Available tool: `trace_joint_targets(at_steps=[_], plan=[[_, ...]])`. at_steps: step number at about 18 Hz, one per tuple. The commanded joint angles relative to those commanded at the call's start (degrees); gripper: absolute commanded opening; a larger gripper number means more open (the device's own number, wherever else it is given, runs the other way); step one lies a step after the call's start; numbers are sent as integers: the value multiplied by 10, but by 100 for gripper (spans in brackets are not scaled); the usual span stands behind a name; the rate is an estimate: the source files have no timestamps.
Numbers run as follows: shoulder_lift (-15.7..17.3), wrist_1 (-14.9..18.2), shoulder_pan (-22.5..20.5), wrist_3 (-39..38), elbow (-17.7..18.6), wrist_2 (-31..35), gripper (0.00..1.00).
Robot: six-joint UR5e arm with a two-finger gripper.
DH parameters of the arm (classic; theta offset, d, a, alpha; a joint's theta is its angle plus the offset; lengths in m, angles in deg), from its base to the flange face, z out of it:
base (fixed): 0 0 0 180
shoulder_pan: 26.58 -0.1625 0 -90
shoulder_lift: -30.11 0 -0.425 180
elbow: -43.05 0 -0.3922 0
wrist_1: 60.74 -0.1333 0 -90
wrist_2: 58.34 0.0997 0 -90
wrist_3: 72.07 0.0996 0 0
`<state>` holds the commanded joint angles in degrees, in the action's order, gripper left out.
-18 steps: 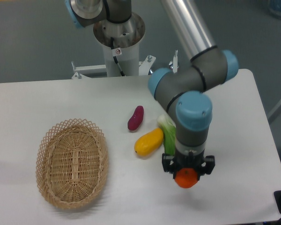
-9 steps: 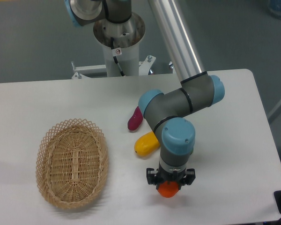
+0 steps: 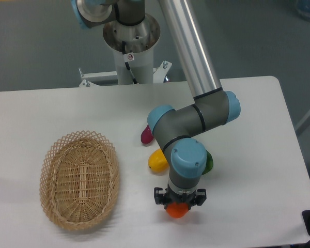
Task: Place the orange on the table
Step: 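Lower the orange onto the table and open the gripper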
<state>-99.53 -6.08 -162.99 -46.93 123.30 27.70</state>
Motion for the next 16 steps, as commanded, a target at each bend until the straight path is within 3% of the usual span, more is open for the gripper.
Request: trace_joint_targets(at_steps=[5, 7, 12, 14, 16], plan=[[-2, 0, 3, 1, 2, 1, 61], [-3, 0, 4, 1, 2, 1, 68], [-2, 0, 4, 3, 3, 4, 78], [-1, -1, 4, 5, 2, 5, 100], [8, -3, 4, 10, -4, 6, 100]])
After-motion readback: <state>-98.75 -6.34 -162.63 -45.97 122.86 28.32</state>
